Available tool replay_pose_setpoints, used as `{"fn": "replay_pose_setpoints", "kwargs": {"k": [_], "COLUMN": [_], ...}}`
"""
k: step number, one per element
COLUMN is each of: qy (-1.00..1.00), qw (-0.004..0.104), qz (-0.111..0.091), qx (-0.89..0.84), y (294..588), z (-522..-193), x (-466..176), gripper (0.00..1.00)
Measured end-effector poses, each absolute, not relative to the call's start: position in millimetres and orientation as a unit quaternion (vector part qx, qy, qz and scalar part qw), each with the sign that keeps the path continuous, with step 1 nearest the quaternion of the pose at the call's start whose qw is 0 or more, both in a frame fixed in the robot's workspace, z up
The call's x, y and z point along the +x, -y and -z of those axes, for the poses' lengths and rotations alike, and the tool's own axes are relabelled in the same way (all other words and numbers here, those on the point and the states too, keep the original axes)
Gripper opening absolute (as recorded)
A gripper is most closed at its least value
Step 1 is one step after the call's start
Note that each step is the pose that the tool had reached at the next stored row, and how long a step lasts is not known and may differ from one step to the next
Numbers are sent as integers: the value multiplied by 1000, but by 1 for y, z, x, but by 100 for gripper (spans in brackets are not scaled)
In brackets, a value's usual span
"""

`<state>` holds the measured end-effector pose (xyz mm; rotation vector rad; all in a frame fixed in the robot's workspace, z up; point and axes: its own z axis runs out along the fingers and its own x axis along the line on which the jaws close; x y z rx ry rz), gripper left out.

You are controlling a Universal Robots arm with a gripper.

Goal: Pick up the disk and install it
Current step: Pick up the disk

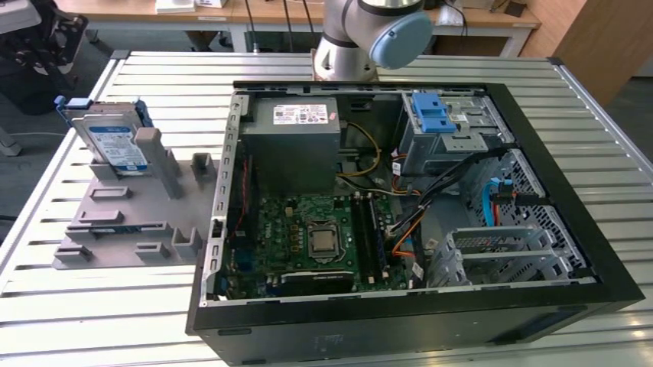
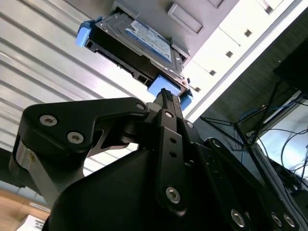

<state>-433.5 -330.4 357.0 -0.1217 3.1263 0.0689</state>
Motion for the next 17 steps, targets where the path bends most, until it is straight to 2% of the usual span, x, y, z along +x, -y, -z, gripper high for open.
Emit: {"fn": "replay_pose_setpoints", "kwargs": {"k": [17], "qy": [-996], "qw": [5], "qz": [-22], "qx": [-90], "y": [330], "z": [-357], "x": [-434], "gripper": [11]}}
